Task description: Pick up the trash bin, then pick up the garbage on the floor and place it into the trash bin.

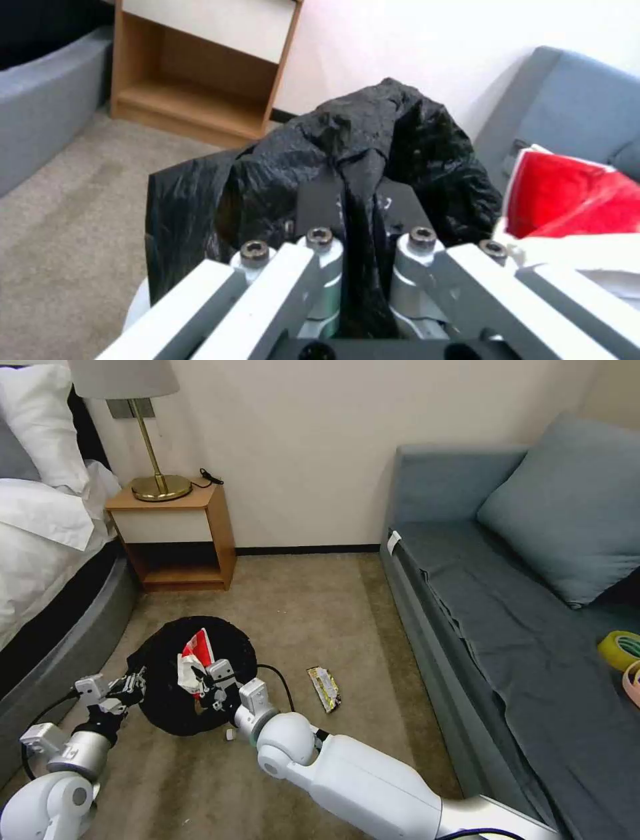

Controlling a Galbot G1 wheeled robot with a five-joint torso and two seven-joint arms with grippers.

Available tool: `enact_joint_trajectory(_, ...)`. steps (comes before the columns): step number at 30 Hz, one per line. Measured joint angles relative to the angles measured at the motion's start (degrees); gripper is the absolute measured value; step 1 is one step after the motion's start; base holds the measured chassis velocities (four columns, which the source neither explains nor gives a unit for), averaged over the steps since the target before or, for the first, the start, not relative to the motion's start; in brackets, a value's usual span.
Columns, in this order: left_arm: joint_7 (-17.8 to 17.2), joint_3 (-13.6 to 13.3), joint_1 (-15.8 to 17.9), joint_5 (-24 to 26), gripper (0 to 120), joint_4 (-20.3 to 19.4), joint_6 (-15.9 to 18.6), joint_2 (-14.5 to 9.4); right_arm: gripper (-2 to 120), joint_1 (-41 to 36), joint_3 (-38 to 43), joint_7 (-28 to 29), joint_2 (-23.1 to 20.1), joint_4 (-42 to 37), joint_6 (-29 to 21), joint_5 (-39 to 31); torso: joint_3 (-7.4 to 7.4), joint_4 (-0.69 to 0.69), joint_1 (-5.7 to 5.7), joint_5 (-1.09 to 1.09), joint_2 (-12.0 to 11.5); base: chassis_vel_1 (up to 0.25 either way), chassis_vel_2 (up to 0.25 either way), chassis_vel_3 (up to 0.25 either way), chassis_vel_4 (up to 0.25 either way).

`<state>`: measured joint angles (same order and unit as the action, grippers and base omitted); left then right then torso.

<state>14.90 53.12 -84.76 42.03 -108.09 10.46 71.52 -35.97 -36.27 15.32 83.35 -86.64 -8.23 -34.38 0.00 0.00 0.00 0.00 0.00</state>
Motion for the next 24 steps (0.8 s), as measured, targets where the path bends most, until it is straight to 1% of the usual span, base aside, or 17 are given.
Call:
enact_joint_trajectory(2,0.0,-0.3,0.0,0.0,4,0.0,0.0,0.1,8,-0.1,-0.1,0.0,0.1,0.3,0.0,0.4,0.00,0.00,0.00,0.00,0.0,0.000,0.000,0.000,0.000)
enact_joint_trajectory(3,-0.1,-0.6,0.1,-0.1,4,0.0,0.1,0.3,18,-0.1,-0.2,-0.1,0.2,0.5,0.0,0.8,0.00,0.00,0.00,0.00,0.0,0.000,0.000,0.000,0.000)
enact_joint_trajectory(4,-0.1,-0.6,0.1,-0.1,4,0.0,0.1,0.3,18,-0.1,-0.2,-0.1,0.2,0.5,0.0,0.8,0.00,0.00,0.00,0.00,0.0,0.000,0.000,0.000,0.000)
enact_joint_trajectory(5,-0.2,-0.9,0.2,-0.2,4,0.0,0.1,0.4,29,-0.2,-0.2,-0.1,0.3,0.7,0.0,1.4,0.00,0.00,0.00,0.00,0.0,0.000,0.000,0.000,0.000)
enact_joint_trajectory(7,-0.4,-1.0,0.4,-0.4,4,0.3,0.1,0.4,38,-0.2,-0.2,-0.1,0.0,0.7,0.0,1.8,0.00,0.00,0.00,0.01,0.0,0.000,0.000,0.000,0.000)
enact_joint_trajectory(9,-0.4,-1.0,0.4,-0.4,4,0.3,0.1,0.4,39,-0.2,-0.2,-0.1,0.0,0.7,0.0,1.9,0.00,0.00,0.00,0.01,0.0,0.000,0.000,0.000,0.000)
enact_joint_trajectory(10,-0.6,-1.0,0.5,-0.4,4,0.4,0.1,0.4,46,-0.1,-0.2,-0.1,-0.3,0.5,0.0,2.0,0.00,0.00,0.00,0.01,0.0,0.000,0.000,0.000,0.000)
enact_joint_trajectory(13,-0.9,-1.0,0.7,-0.4,4,0.5,0.2,0.4,60,-0.1,0.1,0.1,-0.9,-0.4,0.0,3.2,0.00,0.00,0.00,0.01,0.0,0.000,0.000,0.000,0.000)
enact_joint_trajectory(14,-0.9,-1.0,0.7,-0.4,4,0.5,0.2,0.4,60,-0.1,0.1,0.1,-0.9,-0.4,0.0,3.2,0.00,0.00,0.00,0.01,0.0,0.000,0.000,0.000,0.000)
enact_joint_trajectory(15,-1.1,-0.9,0.7,-0.5,4,0.5,0.2,0.4,63,0.0,0.2,0.1,-1.2,-0.8,0.1,3.9,0.00,0.00,0.00,0.01,0.0,0.000,0.000,0.000,0.000)
enact_joint_trajectory(18,-1.3,-0.2,0.8,-0.7,4,0.8,0.2,0.1,78,0.0,1.4,1.0,-3.9,-4.8,0.3,8.0,0.00,0.00,0.00,0.01,0.0,0.000,0.000,0.000,0.000)
enact_joint_trajectory(19,-1.3,-0.2,0.8,-0.7,4,0.8,0.2,0.1,78,0.0,1.4,1.0,-3.9,-4.8,0.3,8.0,0.00,0.00,0.00,0.01,0.0,0.000,0.000,0.000,0.000)
enact_joint_trajectory(21,-1.3,0.6,0.9,-0.8,4,1.2,0.1,0.0,88,-0.2,2.9,1.5,-5.8,-7.7,0.9,11.4,0.00,0.00,0.00,0.01,0.0,0.000,0.000,0.000,0.000)
enact_joint_trajectory(24,-1.3,1.6,1.2,-1.0,4,1.4,0.1,0.2,97,-1.0,5.6,2.1,-7.8,-10.3,3.0,17.2,0.00,0.00,0.00,0.01,0.0,0.000,0.000,0.000,0.000)
